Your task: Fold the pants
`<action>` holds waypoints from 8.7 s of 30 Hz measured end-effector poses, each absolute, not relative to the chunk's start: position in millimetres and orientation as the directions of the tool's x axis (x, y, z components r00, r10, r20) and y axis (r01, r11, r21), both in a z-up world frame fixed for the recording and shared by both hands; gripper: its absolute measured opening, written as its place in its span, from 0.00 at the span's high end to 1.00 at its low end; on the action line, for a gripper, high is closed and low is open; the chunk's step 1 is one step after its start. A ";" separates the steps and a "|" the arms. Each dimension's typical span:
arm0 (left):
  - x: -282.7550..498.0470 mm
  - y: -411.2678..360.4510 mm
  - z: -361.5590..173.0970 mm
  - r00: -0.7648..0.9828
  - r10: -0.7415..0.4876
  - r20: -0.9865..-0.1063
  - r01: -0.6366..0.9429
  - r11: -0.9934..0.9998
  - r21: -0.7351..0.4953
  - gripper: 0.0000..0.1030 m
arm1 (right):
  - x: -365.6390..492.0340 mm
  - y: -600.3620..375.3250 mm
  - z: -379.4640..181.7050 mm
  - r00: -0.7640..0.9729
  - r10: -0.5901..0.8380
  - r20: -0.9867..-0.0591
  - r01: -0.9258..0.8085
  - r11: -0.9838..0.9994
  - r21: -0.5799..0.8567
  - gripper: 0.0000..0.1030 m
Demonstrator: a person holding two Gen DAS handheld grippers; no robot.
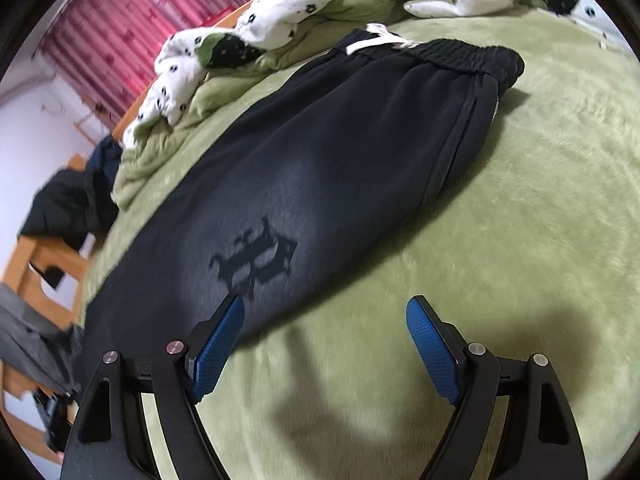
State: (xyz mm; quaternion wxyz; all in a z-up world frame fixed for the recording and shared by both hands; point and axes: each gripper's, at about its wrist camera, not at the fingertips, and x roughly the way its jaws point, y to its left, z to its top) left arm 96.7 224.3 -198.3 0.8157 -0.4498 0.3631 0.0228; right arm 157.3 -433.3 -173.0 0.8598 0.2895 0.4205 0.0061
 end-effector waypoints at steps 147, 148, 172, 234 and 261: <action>149.2 243.1 -115.1 0.748 -0.107 -0.655 -0.216 0.894 -0.393 0.65 | 120.3 -480.2 -96.3 0.640 -0.109 -0.761 0.277 0.956 0.096 0.30; 155.3 246.8 -116.7 0.735 -0.118 -0.668 -0.214 0.894 -0.393 0.57 | 128.6 -467.0 -99.8 0.638 -0.097 -0.764 0.250 0.964 0.086 0.30; 169.5 267.2 -167.2 0.653 0.017 -0.757 -0.316 0.915 -0.252 0.84 | 236.8 -295.5 -129.5 0.624 0.193 -0.757 -0.334 0.942 -0.035 0.30; -27.5 200.2 -146.8 0.696 -0.205 -0.688 -0.245 0.833 -0.495 0.45 | 152.0 -284.0 -53.5 0.554 0.084 -0.828 0.008 0.994 0.106 0.35; -3.1 268.0 -210.6 0.776 -0.207 -0.596 -0.313 0.694 -0.649 0.79 | 97.9 -267.0 -67.9 0.533 0.100 -0.840 0.013 0.992 0.127 0.39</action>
